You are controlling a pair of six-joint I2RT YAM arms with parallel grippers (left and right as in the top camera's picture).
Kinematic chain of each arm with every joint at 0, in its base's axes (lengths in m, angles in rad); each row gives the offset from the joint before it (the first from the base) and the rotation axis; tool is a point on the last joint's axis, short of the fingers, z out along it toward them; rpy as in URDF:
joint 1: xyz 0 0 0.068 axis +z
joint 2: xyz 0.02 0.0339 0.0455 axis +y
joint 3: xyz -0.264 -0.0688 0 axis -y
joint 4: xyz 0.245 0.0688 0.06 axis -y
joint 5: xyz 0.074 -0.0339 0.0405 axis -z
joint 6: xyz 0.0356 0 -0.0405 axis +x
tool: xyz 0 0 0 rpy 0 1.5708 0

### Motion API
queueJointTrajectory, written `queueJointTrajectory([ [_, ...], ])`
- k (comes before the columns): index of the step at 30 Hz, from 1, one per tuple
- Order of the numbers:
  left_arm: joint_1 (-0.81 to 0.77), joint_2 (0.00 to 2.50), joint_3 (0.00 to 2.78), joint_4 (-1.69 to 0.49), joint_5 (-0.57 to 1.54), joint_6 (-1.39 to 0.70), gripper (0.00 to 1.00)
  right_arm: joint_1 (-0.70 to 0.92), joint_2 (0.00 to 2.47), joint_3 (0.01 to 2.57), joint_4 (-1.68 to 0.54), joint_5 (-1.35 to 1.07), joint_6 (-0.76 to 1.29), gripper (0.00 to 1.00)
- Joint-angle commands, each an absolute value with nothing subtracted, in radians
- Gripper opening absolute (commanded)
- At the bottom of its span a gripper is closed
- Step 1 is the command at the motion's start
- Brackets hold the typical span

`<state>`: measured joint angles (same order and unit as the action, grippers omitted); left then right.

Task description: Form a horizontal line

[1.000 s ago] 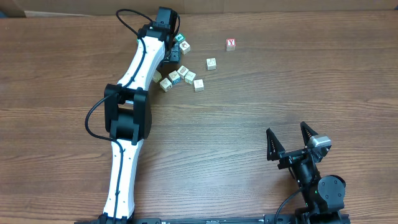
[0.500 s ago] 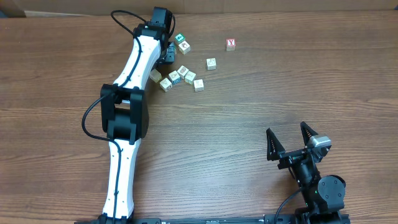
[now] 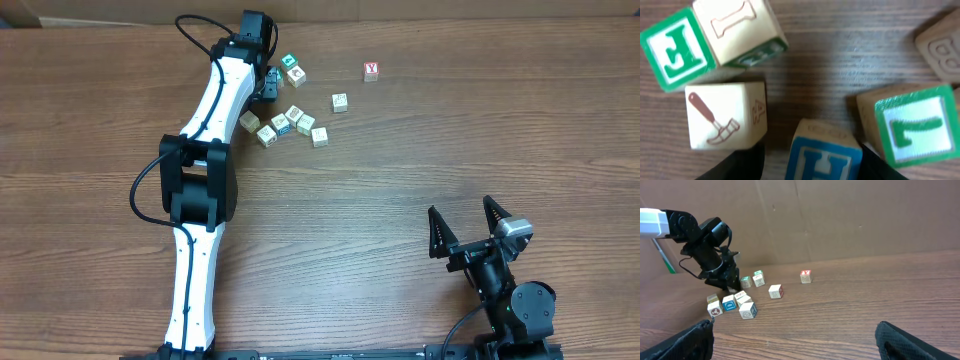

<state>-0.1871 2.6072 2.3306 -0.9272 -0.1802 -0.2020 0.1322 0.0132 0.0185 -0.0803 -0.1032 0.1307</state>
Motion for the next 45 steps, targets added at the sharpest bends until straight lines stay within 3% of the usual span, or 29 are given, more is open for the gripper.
queueJointTrajectory([
  [1, -0.176, 2.629, 2.314, -0.901, -0.19, -0.179, 0.5, 0.129, 0.008, 0.008, -0.076, -0.096, 0.133, 1.0],
  [14, -0.176, 2.621, 2.314, -0.89, -0.183, -0.179, 0.33, 0.129, 0.008, 0.008, -0.076, -0.096, 0.133, 1.0],
  [33, -0.178, 2.326, 2.316, -1.026, -0.182, -0.204, 0.27, 0.129, 0.008, 0.008, -0.076, -0.096, 0.133, 1.0],
  [45, -0.18, 2.056, 2.316, -1.337, -0.033, -0.301, 0.33, 0.129, 0.008, 0.008, -0.076, -0.096, 0.133, 1.0],
])
